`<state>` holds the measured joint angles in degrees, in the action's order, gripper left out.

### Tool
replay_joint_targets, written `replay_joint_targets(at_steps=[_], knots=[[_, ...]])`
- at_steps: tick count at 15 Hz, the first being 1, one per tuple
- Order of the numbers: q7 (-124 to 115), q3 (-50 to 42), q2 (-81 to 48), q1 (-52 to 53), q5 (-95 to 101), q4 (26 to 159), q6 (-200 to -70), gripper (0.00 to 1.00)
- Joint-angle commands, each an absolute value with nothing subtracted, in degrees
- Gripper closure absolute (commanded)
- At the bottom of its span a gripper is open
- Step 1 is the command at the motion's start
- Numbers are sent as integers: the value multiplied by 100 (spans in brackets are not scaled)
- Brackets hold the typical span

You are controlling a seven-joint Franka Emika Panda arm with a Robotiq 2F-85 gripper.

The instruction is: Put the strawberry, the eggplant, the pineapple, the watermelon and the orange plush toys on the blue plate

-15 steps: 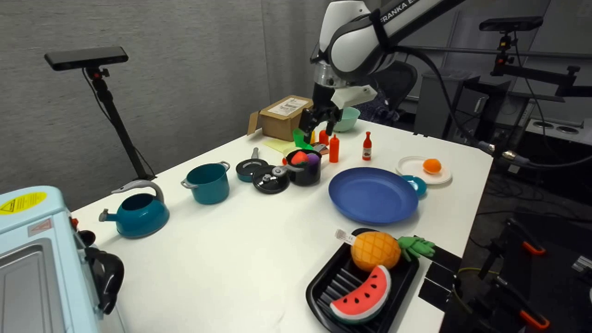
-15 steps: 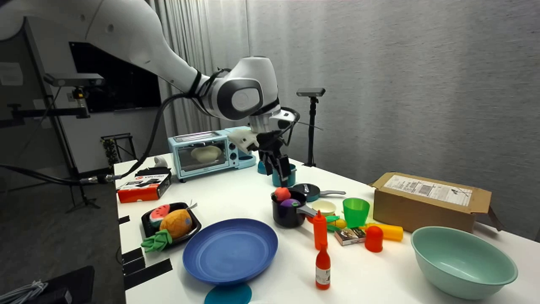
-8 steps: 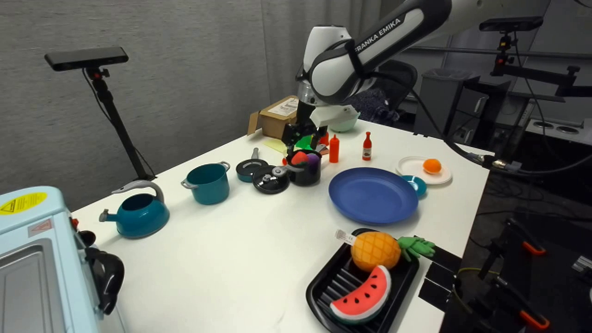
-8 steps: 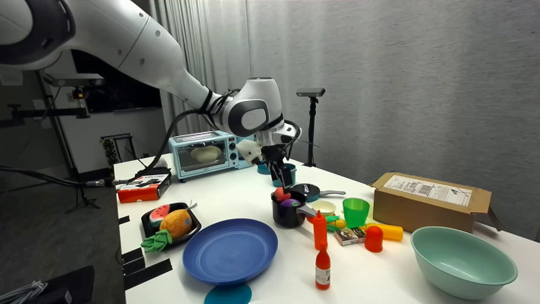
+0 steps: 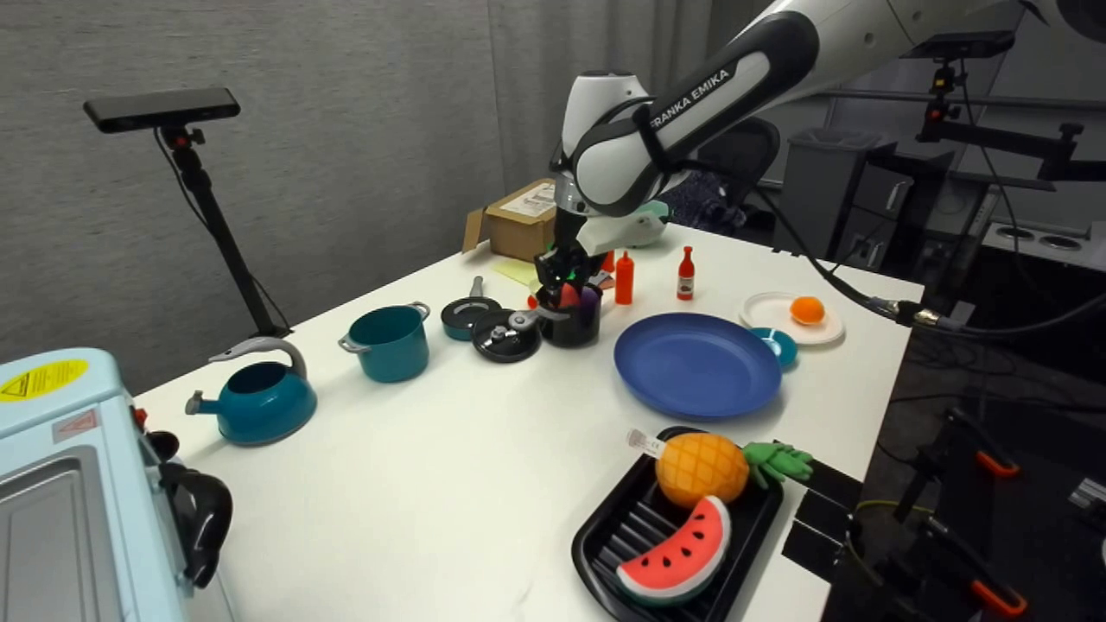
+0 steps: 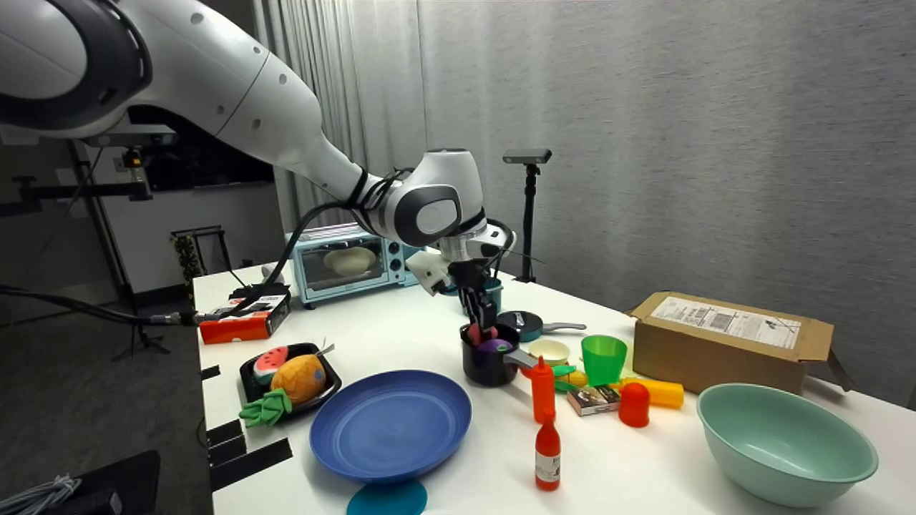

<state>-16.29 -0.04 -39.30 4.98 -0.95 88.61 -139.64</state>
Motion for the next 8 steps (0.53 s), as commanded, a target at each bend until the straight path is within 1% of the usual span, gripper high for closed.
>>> replay_joint_targets(at_steps=[1,3,5,6,7,8], knots=[[-1597,-79,-3933,527,-139,8682,-13896,86],[-1456,28,-3761,490,-215,8700,-13869,97],[-1119,206,-3426,371,-332,8826,-13682,100],[-821,333,-3270,308,-378,8884,-13533,97],[-493,371,-3081,307,-277,8989,-13326,96],[-289,380,-2909,313,-221,9075,-13035,99]])
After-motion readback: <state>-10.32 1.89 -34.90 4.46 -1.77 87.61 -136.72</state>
